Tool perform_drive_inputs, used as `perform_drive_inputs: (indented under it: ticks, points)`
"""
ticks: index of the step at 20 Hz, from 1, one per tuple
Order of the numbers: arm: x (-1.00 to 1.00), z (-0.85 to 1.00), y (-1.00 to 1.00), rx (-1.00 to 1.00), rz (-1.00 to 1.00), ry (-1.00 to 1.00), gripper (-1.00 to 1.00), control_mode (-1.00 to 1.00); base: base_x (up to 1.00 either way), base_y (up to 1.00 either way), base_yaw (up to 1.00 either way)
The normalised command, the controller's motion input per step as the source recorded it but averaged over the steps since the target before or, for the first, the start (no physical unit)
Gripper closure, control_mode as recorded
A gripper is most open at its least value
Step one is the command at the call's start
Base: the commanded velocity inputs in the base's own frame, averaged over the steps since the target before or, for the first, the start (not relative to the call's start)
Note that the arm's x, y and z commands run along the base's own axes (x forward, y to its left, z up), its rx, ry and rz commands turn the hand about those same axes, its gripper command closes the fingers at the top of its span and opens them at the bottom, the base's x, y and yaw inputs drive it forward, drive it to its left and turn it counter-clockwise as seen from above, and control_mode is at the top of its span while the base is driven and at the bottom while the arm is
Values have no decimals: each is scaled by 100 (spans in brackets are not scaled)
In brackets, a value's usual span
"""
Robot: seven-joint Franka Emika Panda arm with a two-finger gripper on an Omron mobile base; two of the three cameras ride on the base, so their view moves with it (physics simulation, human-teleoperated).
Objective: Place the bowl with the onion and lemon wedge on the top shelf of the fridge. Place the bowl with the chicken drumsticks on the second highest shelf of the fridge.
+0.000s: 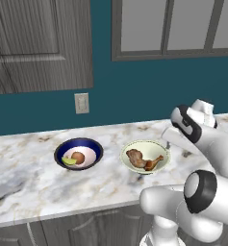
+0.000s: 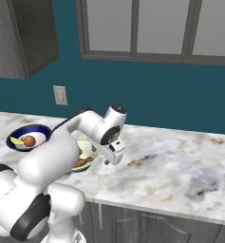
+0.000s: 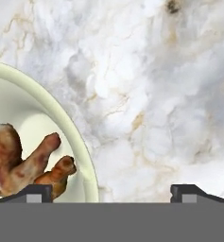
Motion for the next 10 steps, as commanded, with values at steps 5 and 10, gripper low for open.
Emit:
perform_drive_inputs:
  ticks: [5,10]
  points:
    - [0,-36,36,0,-7,0,-100,-100,0,0,0]
    - [7,-35,30,0,-6,0,-100,-100,0,0,0]
